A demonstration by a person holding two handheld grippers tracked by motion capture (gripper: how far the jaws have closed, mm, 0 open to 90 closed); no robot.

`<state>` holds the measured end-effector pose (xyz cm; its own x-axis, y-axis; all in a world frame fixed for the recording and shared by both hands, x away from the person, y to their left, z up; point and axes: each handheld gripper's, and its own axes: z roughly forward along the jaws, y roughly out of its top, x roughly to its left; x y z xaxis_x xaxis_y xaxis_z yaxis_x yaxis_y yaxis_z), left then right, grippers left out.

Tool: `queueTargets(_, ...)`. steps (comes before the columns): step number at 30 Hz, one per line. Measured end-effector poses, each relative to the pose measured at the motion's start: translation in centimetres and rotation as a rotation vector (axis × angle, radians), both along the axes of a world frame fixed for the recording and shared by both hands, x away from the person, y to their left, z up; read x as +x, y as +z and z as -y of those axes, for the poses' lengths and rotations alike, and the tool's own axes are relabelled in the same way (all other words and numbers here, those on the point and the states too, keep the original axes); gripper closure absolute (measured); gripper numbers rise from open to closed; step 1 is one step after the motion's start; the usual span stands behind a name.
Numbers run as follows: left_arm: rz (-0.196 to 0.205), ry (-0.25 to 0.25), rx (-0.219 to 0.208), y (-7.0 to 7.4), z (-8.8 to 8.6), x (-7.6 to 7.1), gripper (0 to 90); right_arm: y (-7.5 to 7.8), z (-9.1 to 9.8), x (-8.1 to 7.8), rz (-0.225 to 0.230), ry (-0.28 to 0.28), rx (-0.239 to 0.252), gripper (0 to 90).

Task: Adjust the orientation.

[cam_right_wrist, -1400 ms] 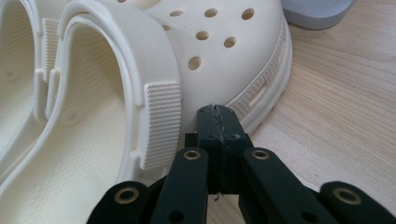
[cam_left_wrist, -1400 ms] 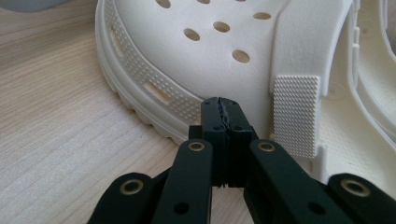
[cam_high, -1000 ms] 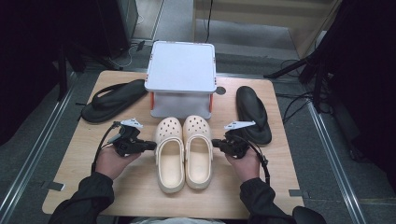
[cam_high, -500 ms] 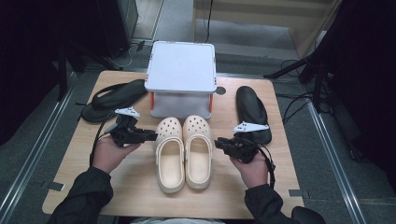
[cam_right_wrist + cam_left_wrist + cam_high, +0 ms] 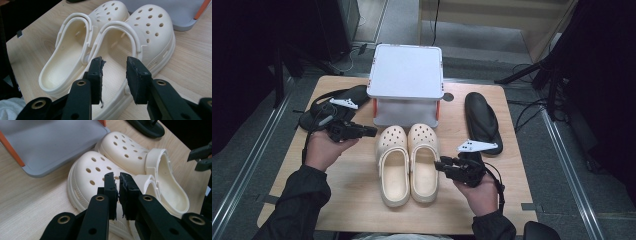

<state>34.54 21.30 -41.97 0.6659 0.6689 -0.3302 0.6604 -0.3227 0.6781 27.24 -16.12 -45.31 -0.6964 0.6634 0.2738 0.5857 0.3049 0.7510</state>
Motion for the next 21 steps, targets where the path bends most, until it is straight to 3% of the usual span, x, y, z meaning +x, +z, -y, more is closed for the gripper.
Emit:
queueTargets(10, 0.03, -0.008, 0.005, 2.6, -0.4, 2.2, 89.5, -0.4, -1.5, -0.5, -0.018, 0.014, -0.018, 64.0)
queueTargets(18, 0.051, 0.009, -0.018, 4.6, -1.4, 5.0, 90.0, -0.9, -2.4, -0.5, -0.022, 0.043, -0.029, 62.7)
queueTargets(21, 0.046, 0.009, -0.004, 4.9, -1.3, 6.4, 90.0, -1.0, -2.7, -0.6, -0.024, 0.042, -0.036, 62.4)
